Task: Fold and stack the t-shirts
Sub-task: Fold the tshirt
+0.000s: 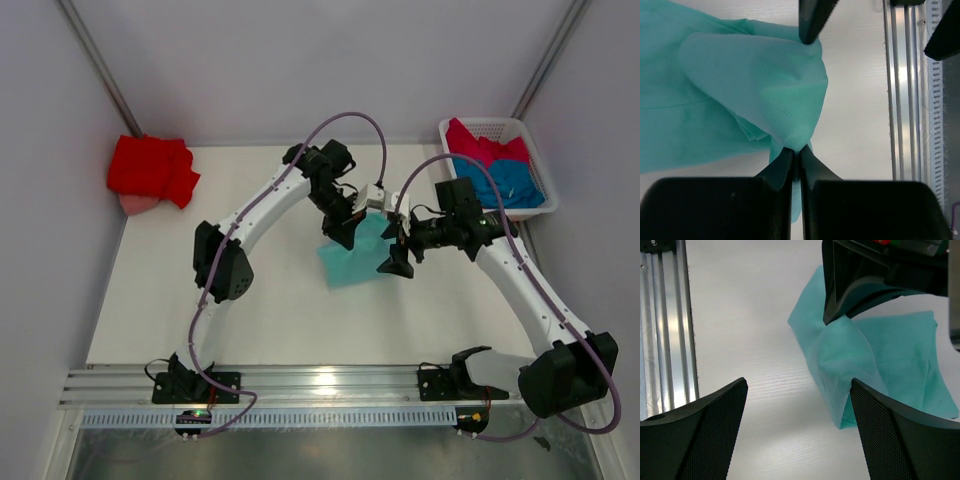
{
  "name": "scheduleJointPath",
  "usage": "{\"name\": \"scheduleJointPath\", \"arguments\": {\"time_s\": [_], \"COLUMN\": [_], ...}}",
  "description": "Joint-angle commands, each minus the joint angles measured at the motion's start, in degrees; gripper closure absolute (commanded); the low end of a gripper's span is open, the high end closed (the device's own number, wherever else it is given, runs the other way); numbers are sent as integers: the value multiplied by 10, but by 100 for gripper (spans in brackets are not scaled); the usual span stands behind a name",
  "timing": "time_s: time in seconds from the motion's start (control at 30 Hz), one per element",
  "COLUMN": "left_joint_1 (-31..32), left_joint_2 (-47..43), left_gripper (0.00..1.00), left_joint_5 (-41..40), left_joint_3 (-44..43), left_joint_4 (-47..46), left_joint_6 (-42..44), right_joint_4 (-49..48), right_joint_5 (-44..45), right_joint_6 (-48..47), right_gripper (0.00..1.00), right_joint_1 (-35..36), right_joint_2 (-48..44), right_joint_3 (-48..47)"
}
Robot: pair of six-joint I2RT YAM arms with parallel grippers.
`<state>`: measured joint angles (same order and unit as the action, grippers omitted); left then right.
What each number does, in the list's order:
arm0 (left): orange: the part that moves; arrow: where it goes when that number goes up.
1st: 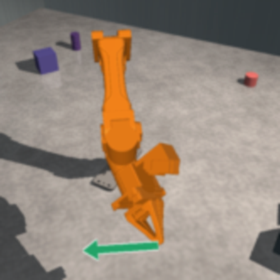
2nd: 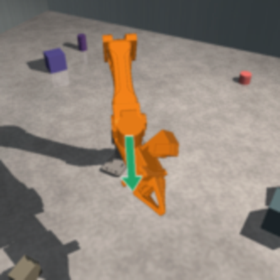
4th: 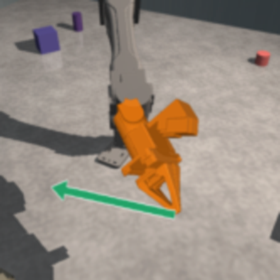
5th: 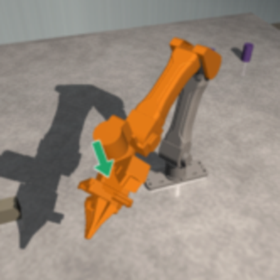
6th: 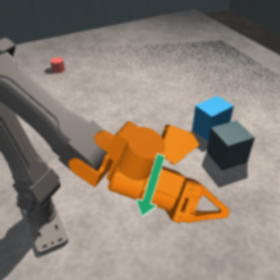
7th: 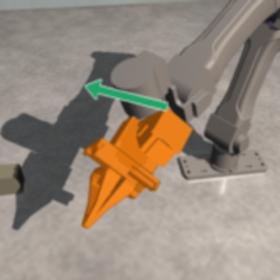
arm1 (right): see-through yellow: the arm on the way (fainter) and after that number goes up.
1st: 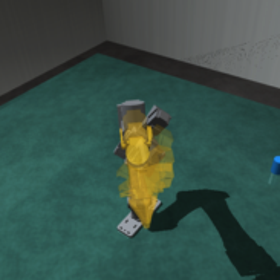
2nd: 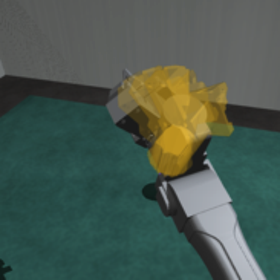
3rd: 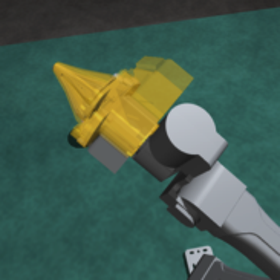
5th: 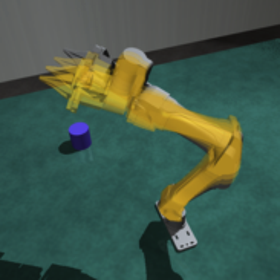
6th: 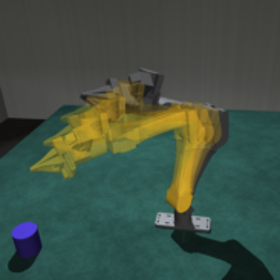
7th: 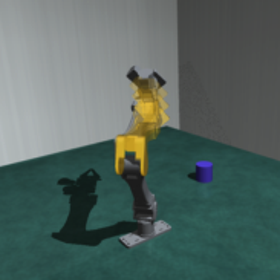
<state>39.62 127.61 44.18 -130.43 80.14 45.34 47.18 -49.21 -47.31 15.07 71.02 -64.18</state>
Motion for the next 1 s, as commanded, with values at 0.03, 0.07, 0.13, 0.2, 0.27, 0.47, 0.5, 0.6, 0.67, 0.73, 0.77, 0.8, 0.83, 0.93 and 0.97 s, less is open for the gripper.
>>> {"name": "scheduleJointPath", "arguments": {"time_s": [0.03, 0.07, 0.13, 0.2, 0.27, 0.47, 0.5, 0.6, 0.67, 0.73, 0.77, 0.8, 0.83, 0.93, 0.97], "left_joint_1": [2, 3, 2, 3, 2, 2, 3, 3, 2, 2, 2, 2, 2, 2, 3], "left_joint_2": [-4, -5, -7, -8, -10, -26, -28, -32, -34, -36, -38, -40, -41, -44, -44], "left_gripper": [99, 99, 99, 99, 99, 99, 99, 99, 99, 99, 99, 99, 99, 99, 99], "left_joint_5": [21, 21, 26, 30, 37, 39, 41, 43, 42, 44, 45, 46, 48, 49, 50], "left_joint_3": [-20, -18, -18, -18, -18, -6, -5, -4, -4, -4, -4, -4, -4, -3, -3], "left_joint_4": [99, 99, 100, 100, 102, 112, 112, 113, 115, 118, 119, 122, 123, 125, 126], "left_joint_6": [-22, -21, -21, -22, -23, -18, -18, -18, -17, -14, -14, -13, -11, -10, -10], "right_joint_4": [-53, -56, -59, -72, -82, -100, -101, -105, -104, -97, -95, -95, -93, -88, -83], "right_joint_5": [-51, -50, -50, -51, -45, -26, -29, -37, -41, -42, -41, -40, -40, -40, -35], "right_joint_6": [10, 14, 19, 22, 26, 18, 19, 19, 18, 10, 7, 6, 6, 2, -3], "right_gripper": [13, 13, 13, 13, 13, 13, 13, 13, 13, 13, 14, 18, 21, 36, 37], "right_joint_1": [4, 3, 3, 3, 3, 4, 4, 4, 3, 3, 4, 4, 4, 4, 4], "right_joint_2": [-50, -54, -49, -45, -42, -33, -30, -15, -4, 0, 1, 2, 3, 9, 10], "right_joint_3": [18, 20, 20, 27, 31, 40, 40, 40, 36, 35, 35, 36, 36, 34, 32]}}
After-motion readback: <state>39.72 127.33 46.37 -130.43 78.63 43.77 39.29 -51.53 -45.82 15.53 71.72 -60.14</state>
